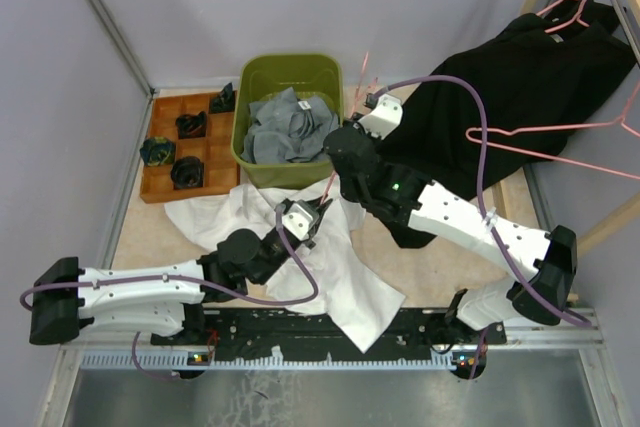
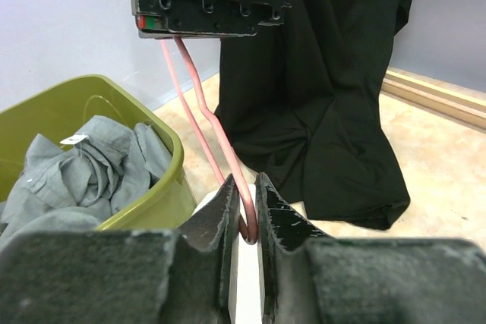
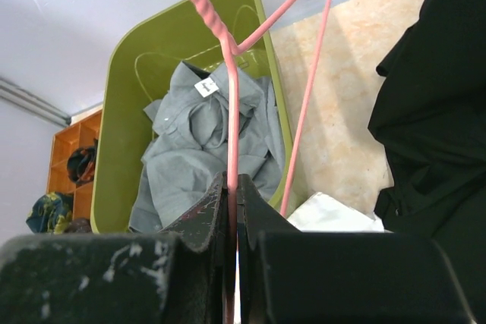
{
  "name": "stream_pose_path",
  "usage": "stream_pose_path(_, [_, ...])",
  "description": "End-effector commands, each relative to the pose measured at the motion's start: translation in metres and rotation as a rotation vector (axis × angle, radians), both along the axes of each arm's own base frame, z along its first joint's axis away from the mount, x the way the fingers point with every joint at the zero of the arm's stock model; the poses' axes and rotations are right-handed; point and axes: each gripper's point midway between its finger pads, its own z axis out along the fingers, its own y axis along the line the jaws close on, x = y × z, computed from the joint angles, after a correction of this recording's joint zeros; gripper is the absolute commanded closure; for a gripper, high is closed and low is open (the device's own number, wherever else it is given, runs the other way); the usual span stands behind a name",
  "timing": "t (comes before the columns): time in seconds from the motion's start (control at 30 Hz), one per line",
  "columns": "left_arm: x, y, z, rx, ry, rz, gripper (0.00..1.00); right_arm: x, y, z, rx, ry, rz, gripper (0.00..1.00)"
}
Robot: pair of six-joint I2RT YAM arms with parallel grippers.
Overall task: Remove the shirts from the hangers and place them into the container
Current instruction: Place the hanger at the clothesline.
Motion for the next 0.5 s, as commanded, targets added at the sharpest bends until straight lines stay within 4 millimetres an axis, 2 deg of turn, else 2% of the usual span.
stream_pose_path(0.0, [-0.0007, 0.0012, 0.0327, -0.101, -0.017, -0.004, 0.79, -0.0064, -0.0037, 0.0129, 0.034, -0.023, 0.011, 1.00])
stream_pose_path(0.2, [0.0020, 0.0018, 0.0350, -0.116, -0.017, 0.014, 0.66, -0.0068, -0.0056, 0.0133, 0.044, -0.024, 0.003, 1.00])
stream_pose_path(0.37, [0.0023, -0.0034, 0.0348, -0.110, -0.015, 0.007, 0.63, -0.0066, -0.0071, 0.0131, 0.053, -0.024, -0.009, 1.00])
stream_pose_path(0.47, [0.0034, -0.0041, 0.0330, -0.107, -0.011, 0.012, 0.64, -0.0068, -0.0073, 0.0124, 0.050, -0.022, -0.009, 1.00])
